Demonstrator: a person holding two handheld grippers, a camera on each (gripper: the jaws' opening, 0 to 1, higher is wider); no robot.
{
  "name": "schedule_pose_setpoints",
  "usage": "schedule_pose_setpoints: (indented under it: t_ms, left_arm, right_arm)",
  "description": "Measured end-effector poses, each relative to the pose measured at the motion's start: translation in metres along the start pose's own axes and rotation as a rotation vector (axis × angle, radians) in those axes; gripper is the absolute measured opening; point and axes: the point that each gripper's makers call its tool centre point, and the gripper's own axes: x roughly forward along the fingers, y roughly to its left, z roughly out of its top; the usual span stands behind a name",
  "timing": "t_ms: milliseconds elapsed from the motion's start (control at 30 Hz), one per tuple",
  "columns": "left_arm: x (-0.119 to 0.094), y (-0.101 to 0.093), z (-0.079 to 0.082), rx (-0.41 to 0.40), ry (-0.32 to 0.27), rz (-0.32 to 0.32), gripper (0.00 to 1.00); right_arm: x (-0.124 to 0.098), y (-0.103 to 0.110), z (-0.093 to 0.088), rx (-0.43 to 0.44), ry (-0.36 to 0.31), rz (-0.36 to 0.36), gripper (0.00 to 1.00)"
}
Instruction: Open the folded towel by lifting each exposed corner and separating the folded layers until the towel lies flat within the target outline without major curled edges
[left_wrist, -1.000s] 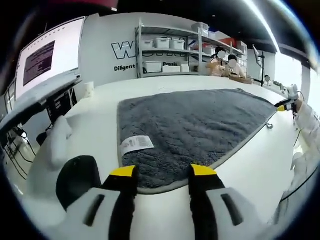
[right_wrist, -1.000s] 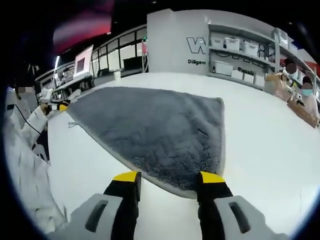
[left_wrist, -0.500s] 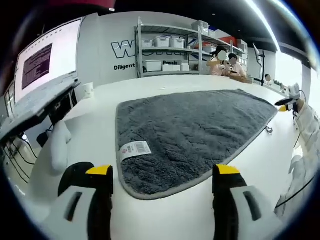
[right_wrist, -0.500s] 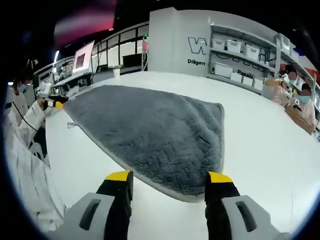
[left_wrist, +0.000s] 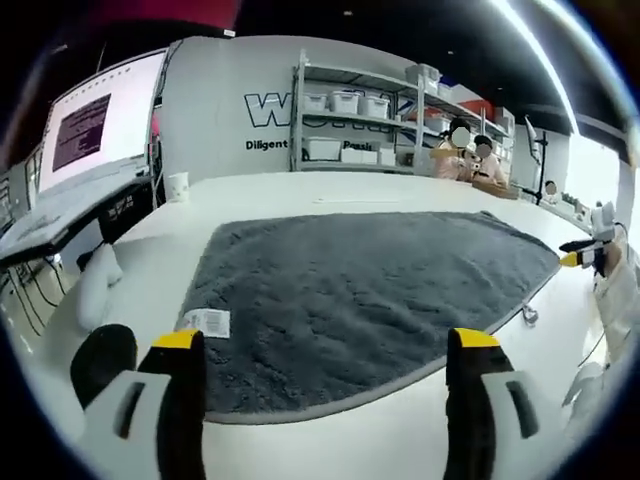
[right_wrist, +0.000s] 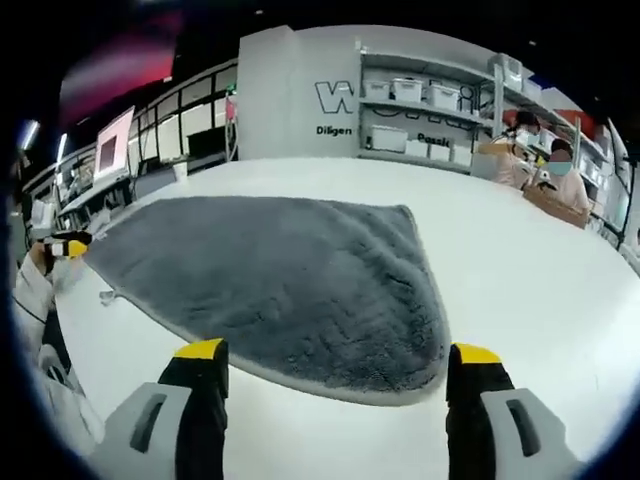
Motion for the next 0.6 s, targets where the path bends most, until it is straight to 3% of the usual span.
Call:
schedule_pose_setpoints:
  t_ms: [100, 167, 300, 400, 467, 600]
  left_arm:
    - [0.003, -0.017, 0.002, -0.053, -0.019, -0.012, 0.99]
    - [0.005, -0.023, 0.001, -0.052, -0.019, -0.010, 0.99]
    - [0.015, -0.038, -0.001, -0.042, -0.023, 0.002, 0.99]
    - [0.021, -0.046, -0.005, -0.037, -0.015, 0.022, 0.99]
    - [0.024, -0.051, -0.006, -0.040, -0.016, 0.043, 0.99]
    - [0.029, -0.054, -0.005, -0.051, -0.025, 0.062, 0.99]
  right_arm:
    - [0.002, 0.018, -0.001, 0.026, 0.007, -0.017, 0.99]
    - [0.001, 0.037, -0.001, 0.020, 0.016, -0.006, 0.99]
    - [0.010, 0.076, 0.011, 0.019, -0.030, 0.003, 0.99]
    - [0.020, 0.094, 0.015, 0.008, -0.037, 0.000, 0.99]
    - [0.029, 0.114, 0.015, 0.026, -0.035, 0.040, 0.99]
    - [0.038, 0.130, 0.019, 0.026, -0.042, 0.039, 0.99]
